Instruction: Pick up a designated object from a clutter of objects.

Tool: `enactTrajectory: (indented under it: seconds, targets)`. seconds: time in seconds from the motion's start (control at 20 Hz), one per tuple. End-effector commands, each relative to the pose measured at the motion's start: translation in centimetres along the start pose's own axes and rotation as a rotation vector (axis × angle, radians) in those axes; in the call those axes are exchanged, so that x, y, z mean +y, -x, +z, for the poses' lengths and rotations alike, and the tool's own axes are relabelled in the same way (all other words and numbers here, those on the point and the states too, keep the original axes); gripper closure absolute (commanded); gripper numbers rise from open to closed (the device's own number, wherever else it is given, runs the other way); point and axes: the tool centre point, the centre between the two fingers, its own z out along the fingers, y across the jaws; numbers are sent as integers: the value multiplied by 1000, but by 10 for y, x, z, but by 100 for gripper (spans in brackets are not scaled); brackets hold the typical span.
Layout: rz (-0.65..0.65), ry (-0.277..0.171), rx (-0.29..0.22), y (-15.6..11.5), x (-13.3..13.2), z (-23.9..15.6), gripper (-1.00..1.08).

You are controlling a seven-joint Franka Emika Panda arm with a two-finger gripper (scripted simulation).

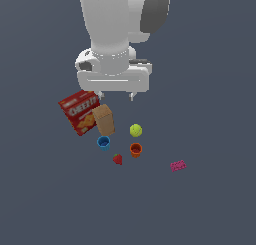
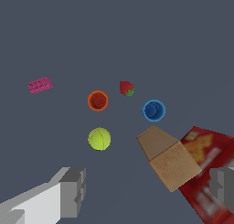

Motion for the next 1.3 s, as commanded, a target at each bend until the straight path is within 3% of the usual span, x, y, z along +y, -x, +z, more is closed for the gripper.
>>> enactTrajectory:
  seconds: [0.0,0.6,1.25]
  targets:
    - [-3,1,0,0,1,0,-92]
    - [-30,5,0,-1,-4,16,-92]
    - [-203,24,3,6,-32,109,-92]
